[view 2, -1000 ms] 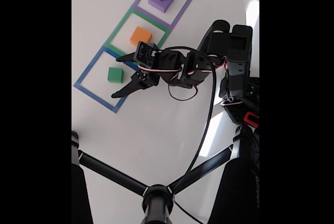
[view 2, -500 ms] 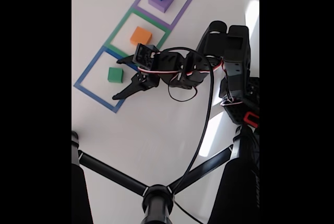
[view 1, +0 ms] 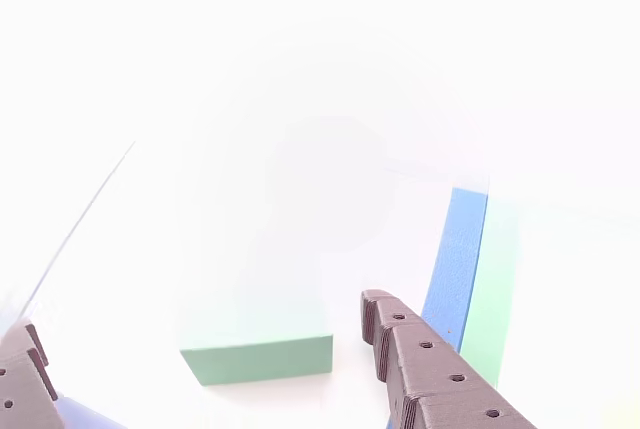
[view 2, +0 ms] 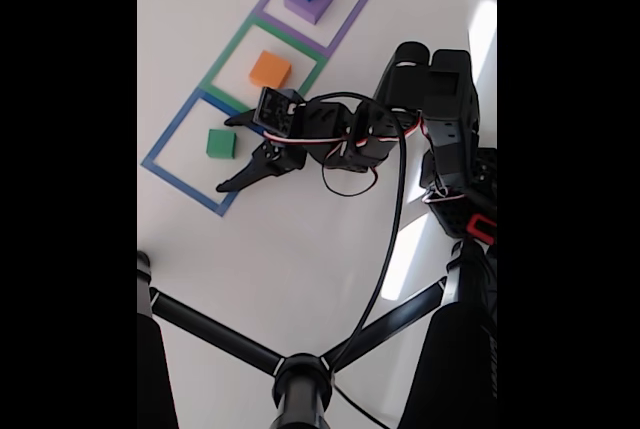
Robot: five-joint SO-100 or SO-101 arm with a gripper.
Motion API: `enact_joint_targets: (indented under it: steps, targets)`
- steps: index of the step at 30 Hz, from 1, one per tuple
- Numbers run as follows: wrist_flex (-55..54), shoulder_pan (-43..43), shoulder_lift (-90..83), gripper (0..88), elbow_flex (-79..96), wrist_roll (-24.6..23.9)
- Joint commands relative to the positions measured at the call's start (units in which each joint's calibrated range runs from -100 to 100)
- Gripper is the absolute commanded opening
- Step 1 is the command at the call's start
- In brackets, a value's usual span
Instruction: Tower of hanoi
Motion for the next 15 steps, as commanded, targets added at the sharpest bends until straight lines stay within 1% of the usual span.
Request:
enact_joint_targets:
  steps: [1, 15]
  targets:
    - [-1.2, -0.6, -0.2, 34.6, -1.6, 0.6]
    - [-1.3, -2.3, 0.5, 24.0, -2.1, 0.6]
